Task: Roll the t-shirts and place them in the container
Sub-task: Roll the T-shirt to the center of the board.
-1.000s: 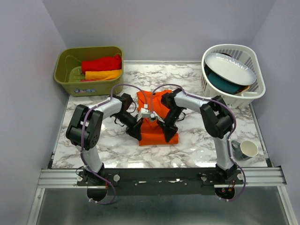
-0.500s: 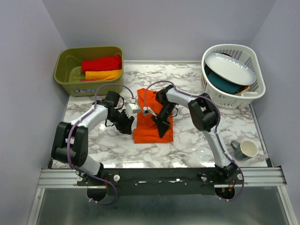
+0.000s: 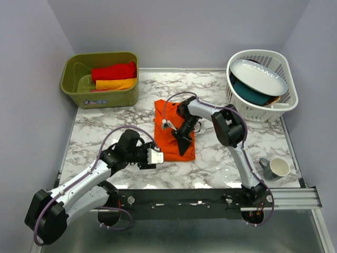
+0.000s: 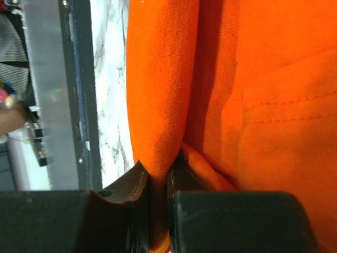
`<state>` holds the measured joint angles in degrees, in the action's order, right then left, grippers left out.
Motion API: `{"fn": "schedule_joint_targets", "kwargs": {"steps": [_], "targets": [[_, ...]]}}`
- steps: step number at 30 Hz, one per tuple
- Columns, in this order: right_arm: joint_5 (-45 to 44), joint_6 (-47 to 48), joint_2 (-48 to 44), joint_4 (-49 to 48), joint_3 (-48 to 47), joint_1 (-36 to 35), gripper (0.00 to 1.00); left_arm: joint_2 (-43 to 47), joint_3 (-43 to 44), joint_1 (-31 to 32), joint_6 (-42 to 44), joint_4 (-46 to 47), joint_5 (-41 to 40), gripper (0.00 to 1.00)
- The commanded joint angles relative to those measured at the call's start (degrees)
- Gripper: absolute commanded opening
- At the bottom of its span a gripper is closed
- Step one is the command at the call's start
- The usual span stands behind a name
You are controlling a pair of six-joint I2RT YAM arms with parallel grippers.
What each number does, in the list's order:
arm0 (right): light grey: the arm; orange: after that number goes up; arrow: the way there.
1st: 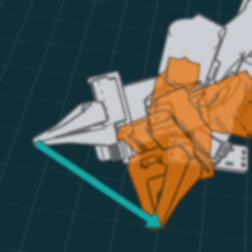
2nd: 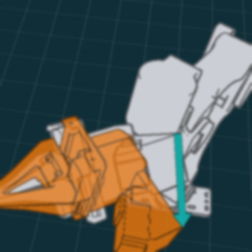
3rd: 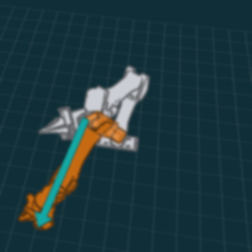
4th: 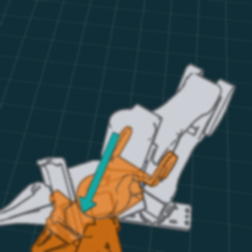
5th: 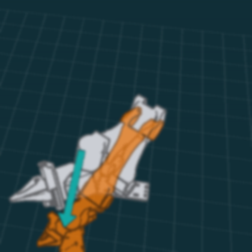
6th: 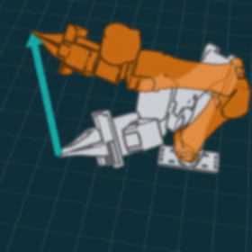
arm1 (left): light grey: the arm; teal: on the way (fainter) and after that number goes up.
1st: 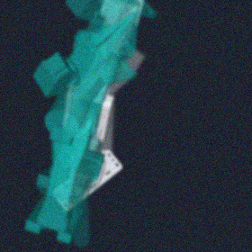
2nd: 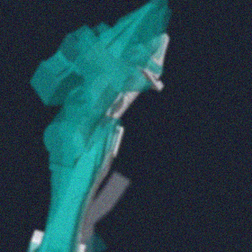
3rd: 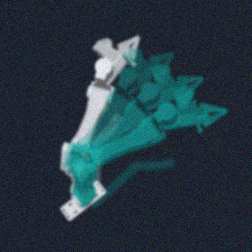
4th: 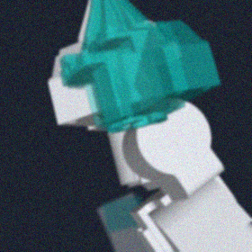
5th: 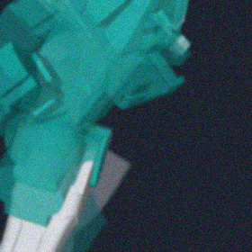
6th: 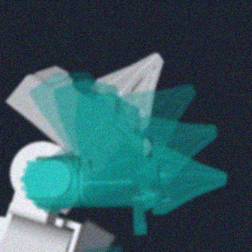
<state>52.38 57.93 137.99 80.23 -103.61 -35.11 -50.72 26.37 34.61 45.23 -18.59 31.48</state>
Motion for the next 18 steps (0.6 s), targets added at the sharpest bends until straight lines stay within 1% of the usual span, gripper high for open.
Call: {"fn": "schedule_joint_targets", "kwargs": {"steps": [1, 2, 3, 6, 9, 12, 15, 16, 18], "targets": [[-0.9, 1.3, -0.4, 6.3, 4.8, 1.5, 0.17, -0.7, -5.4, 5.7, 5.2, 12.1, -7.3, 0.69], [-0.4, 1.7, 0.3, 7.0, 5.5, 2.1, 0.16, -2.2, -6.2, 6.6, 5.2, 14.7, -8.3, 0.69], [0.2, 1.5, 0.9, 7.2, 6.0, 2.5, 0.17, -2.9, -6.6, 8.3, 5.4, 15.8, -10.2, 0.69], [1.4, 0.3, 1.9, 7.2, 5.8, 3.4, 0.17, -6.0, -7.3, 10.5, 5.6, 19.7, -12.8, 0.7], [1.1, -1.7, 3.5, 7.2, 4.5, 3.7, 0.17, -9.5, -6.9, 12.3, 6.3, 20.8, -13.0, 0.7], [1.7, -2.7, 3.9, 7.1, 4.0, 4.0, 0.17, -13.4, -6.7, 14.2, 7.5, 22.2, -15.2, 0.7], [1.8, -2.9, 4.1, 7.1, 4.0, 4.2, 0.18, -18.4, -5.4, 14.8, 8.0, 22.6, -18.4, 0.65], [1.8, -3.1, 4.3, 7.1, 3.8, 4.2, 0.18, -19.4, -4.8, 14.8, 8.7, 22.4, -18.9, 0.58], [1.8, -3.5, 4.6, 7.1, 3.5, 4.3, 0.18, -21.3, -4.2, 14.8, 9.3, 22.5, -19.7, 0.52]]}}
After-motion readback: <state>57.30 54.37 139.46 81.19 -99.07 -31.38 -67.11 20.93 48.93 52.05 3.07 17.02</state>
